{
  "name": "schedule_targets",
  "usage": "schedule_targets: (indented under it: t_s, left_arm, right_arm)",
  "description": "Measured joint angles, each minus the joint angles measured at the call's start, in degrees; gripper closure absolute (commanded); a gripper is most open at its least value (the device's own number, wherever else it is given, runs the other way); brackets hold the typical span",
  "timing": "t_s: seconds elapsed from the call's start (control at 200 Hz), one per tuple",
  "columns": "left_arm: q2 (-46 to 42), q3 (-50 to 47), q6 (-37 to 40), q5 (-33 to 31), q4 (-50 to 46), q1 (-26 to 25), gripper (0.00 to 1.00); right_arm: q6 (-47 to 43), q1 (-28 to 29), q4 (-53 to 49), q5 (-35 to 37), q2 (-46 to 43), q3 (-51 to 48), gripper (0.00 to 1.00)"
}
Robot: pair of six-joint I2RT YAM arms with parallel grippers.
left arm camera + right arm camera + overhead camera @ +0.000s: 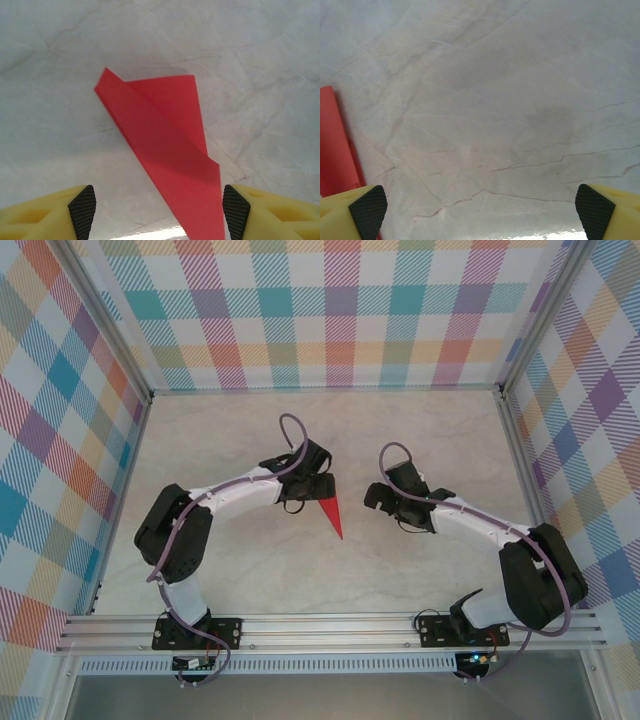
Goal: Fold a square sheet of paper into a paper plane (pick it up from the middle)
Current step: Move the paper plane to the top-center of the table.
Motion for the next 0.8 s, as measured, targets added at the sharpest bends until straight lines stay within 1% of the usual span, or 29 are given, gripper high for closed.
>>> schedule_targets:
  t_s: [0.12,0.21,0.375,0.455,0.52,0.68,0.8]
  left_arm:
    - [4.04,4.24,-0.81,-3.76,-2.95,-3.23,0.34]
    - [7.3,7.15,-1.01,-5.81,-4.68,-4.59,0.36]
    - [11.5,10.08,-1.03,-8.33,-7.39,-5.05,0.42]
    - [12.31,10.58,-1.03,-9.2,-8.68,-5.05,0.46]
    - [12.52,10.62,-1.03,-9.62,-9.22,-5.05,0.48]
    - [12.39,10.49,-1.95,-10.58,-9.73,-5.05,0.59]
    - [10.34,8.39,-2.82,-10.8,-9.18,-5.05,0.69]
  right_arm:
    - [0.48,-0.33,0.02,0.42,-0.09,-0.63,0.0]
    - [0.87,-0.59,0.0,0.63,-0.52,-1.25,0.0]
    - [1.11,-0.76,-0.68,1.31,-1.97,-1.84,0.0]
    - [1.27,-0.9,-1.05,1.46,-2.67,-1.97,0.0]
    - [1.31,-1.03,-1.29,1.51,-3.02,-2.12,0.0]
    - [1.38,-1.07,-1.75,1.79,-3.06,-2.23,0.0]
    - [1.51,-1.07,-1.95,1.88,-3.06,-2.23,0.0]
